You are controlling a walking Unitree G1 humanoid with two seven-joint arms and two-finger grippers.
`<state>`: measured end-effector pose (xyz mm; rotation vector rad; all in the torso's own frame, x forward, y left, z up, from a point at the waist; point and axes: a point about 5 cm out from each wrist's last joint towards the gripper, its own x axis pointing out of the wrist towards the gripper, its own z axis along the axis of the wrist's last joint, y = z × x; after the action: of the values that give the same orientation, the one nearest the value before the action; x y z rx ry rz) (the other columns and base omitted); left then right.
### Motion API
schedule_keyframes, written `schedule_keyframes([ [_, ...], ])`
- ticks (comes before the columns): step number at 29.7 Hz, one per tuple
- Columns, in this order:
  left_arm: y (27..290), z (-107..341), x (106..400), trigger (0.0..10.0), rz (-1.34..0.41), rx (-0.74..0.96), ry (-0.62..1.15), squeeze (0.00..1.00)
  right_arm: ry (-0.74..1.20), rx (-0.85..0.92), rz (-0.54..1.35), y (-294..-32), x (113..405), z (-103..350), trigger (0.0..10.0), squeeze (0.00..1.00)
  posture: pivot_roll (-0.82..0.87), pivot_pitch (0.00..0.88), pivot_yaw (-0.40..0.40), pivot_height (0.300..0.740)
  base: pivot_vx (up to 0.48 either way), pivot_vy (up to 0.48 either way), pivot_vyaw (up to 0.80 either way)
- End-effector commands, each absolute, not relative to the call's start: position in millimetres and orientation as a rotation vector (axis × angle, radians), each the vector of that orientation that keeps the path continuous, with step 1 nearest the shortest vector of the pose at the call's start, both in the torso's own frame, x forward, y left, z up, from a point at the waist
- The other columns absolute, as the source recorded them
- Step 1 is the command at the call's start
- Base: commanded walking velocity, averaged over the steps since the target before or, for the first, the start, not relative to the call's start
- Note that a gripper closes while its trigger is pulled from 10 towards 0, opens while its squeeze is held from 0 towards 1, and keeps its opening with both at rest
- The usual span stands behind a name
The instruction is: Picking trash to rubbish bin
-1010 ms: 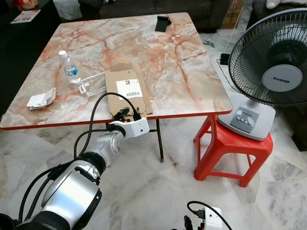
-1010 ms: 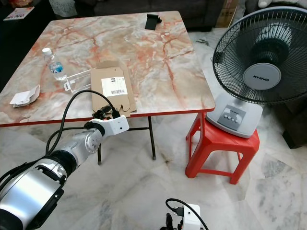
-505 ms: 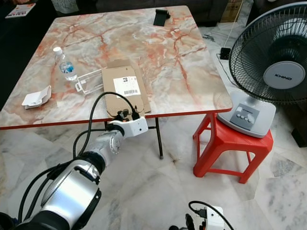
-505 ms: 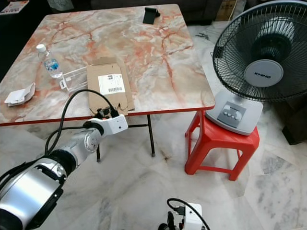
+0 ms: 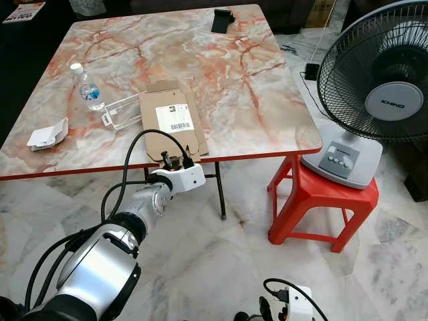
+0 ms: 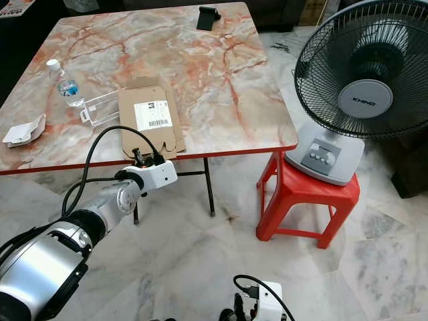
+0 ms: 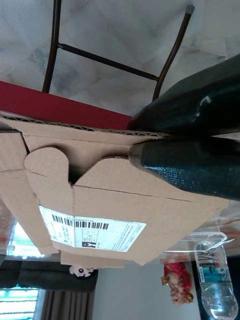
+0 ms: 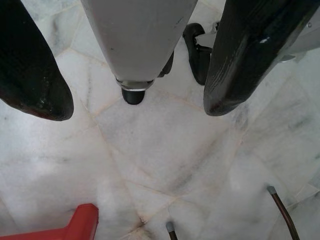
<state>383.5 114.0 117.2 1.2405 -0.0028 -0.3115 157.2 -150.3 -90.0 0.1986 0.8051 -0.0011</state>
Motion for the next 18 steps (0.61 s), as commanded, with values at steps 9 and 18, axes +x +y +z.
schedule_keyframes([
  [9,121.2,127.3,386.2,0.0,-0.238,1.233,-0.078,0.00,0.890,0.219,-0.016,-147.4,141.1,-98.5,10.0,0.00,-0.15,0.147,0.036,0.740,0.000,0.000,0.00],
  [18,120.1,142.2,383.4,10.0,-0.139,1.208,-0.281,0.00,0.877,0.221,-0.016,-146.2,150.1,-95.7,10.0,0.00,-0.13,0.110,0.037,0.740,0.000,0.000,0.00],
])
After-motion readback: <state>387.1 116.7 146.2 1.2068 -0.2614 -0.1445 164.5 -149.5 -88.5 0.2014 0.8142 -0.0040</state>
